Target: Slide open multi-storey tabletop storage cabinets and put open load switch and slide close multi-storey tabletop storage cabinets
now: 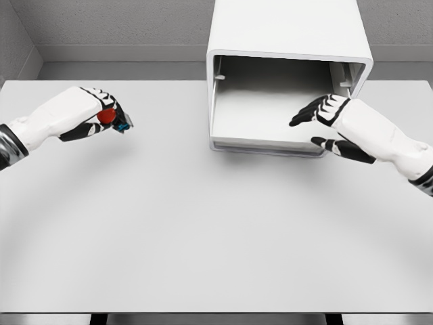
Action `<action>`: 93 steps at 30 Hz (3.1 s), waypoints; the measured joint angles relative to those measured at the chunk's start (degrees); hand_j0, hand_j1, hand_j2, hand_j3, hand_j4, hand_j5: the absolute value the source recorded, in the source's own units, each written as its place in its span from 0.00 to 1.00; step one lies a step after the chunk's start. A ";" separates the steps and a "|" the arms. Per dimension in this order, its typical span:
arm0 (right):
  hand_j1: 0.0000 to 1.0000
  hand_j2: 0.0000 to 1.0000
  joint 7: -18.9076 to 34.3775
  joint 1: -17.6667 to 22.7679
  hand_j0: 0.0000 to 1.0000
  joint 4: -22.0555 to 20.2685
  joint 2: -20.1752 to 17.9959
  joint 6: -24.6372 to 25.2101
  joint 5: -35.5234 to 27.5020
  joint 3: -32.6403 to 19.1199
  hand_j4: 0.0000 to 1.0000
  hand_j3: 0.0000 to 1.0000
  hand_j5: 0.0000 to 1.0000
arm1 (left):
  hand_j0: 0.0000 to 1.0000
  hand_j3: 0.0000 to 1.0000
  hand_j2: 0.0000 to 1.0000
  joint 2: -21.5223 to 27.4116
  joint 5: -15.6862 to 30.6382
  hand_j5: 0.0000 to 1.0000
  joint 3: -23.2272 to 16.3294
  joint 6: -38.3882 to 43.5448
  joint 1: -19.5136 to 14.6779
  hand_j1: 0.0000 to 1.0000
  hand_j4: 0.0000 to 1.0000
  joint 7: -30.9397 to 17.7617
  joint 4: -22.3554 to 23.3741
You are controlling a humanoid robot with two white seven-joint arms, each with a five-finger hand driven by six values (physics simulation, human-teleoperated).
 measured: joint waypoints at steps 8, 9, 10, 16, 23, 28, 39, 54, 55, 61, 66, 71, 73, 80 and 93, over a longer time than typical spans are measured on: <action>0.63 0.63 0.05 3.95 0.63 0.75 -3.15 0.00 -3.87 -7.15 0.63 0.63 0.63 | 0.49 0.49 0.49 -0.07 3.77 0.49 0.03 0.00 0.00 0.49 0.49 0.00 -1.79; 0.63 0.63 0.05 4.75 0.63 1.15 -3.37 0.00 -4.01 -8.26 0.63 0.63 0.63 | 0.50 0.50 0.50 -0.17 4.11 0.50 0.03 0.00 -0.09 0.50 0.50 0.00 -2.03; 0.63 0.63 0.05 4.92 0.63 1.67 -3.60 0.00 -4.14 -9.23 0.63 0.63 0.63 | 0.50 0.50 0.50 -0.32 4.43 0.50 0.02 0.01 -0.09 0.50 0.50 0.00 -2.21; 0.63 0.63 0.04 5.19 0.63 4.89 -4.43 0.01 -4.44 -12.60 0.63 0.63 0.63 | 0.50 0.50 0.50 -0.88 6.35 0.50 -0.03 0.00 -0.26 0.50 0.50 0.00 -3.88; 0.64 0.64 0.10 7.30 0.64 9.10 -4.17 0.00 -4.32 -13.25 0.64 0.64 0.64 | 0.50 0.50 0.50 -3.09 7.63 0.50 -0.20 0.01 -1.05 0.50 0.50 0.00 -6.35; 0.64 0.64 0.13 9.67 0.64 11.97 -3.50 0.00 -3.93 -13.26 0.64 0.64 0.64 | 0.50 0.50 0.50 -5.28 8.08 0.50 -0.35 -0.01 -1.14 0.50 0.50 -0.01 -7.96; 0.66 0.66 0.28 16.26 0.66 15.83 0.15 0.00 -3.42 -13.30 0.66 0.66 0.66 | 0.50 0.50 0.50 -10.66 8.27 0.50 -1.57 0.02 -3.16 0.50 0.50 0.00 -9.50; 0.60 0.60 5.89 17.05 0.60 14.21 5.97 -0.01 -3.20 -12.89 0.60 0.60 0.60 | 0.50 0.50 0.50 -17.28 7.85 0.50 -5.25 0.01 -3.78 0.50 0.50 -0.01 -9.80; 0.60 0.60 5.94 17.05 0.60 14.10 6.33 -0.01 -3.18 -12.82 0.60 0.60 0.60 | 0.50 0.50 0.50 -17.76 7.76 0.50 -5.47 0.01 -3.78 0.50 0.50 -0.01 -9.73; 0.61 0.61 6.08 18.81 0.61 11.65 8.54 -0.02 -2.51 -12.68 0.61 0.61 0.61 | 0.51 0.51 0.51 -20.19 7.36 0.51 -7.50 0.00 -3.78 0.51 0.51 -0.01 -9.25; 0.61 0.61 6.37 19.25 0.61 9.16 9.11 -0.01 -2.36 -12.79 0.61 0.61 0.61 | 0.51 0.51 0.51 -21.96 7.13 0.51 -9.54 -0.01 -3.87 0.51 0.51 -0.02 -8.46; 0.61 0.61 6.82 19.69 0.61 6.98 9.21 -0.01 -2.32 -12.78 0.61 0.61 0.61 | 0.51 0.51 0.51 -24.27 6.19 0.51 -10.60 0.00 -4.04 0.51 0.51 0.00 -7.00; 0.60 0.60 7.20 20.13 0.60 5.81 9.36 -0.02 -2.32 -12.72 0.60 0.60 0.60 | 0.51 0.51 0.51 -25.34 5.46 0.51 -10.90 0.01 -4.39 0.51 0.51 0.00 -6.48; 0.61 0.61 7.63 23.20 0.61 1.21 11.41 -0.02 -1.36 -12.65 0.61 0.61 0.61 | 0.51 0.51 0.51 -26.43 2.48 0.51 -12.20 0.05 -6.85 0.51 0.51 0.01 -5.22; 0.61 0.61 10.60 22.33 0.61 -1.10 14.46 -0.02 -0.59 -12.06 0.61 0.61 0.61 | 0.51 0.51 0.51 -26.54 -2.29 0.51 -15.66 -0.01 -11.25 0.51 0.51 0.00 0.76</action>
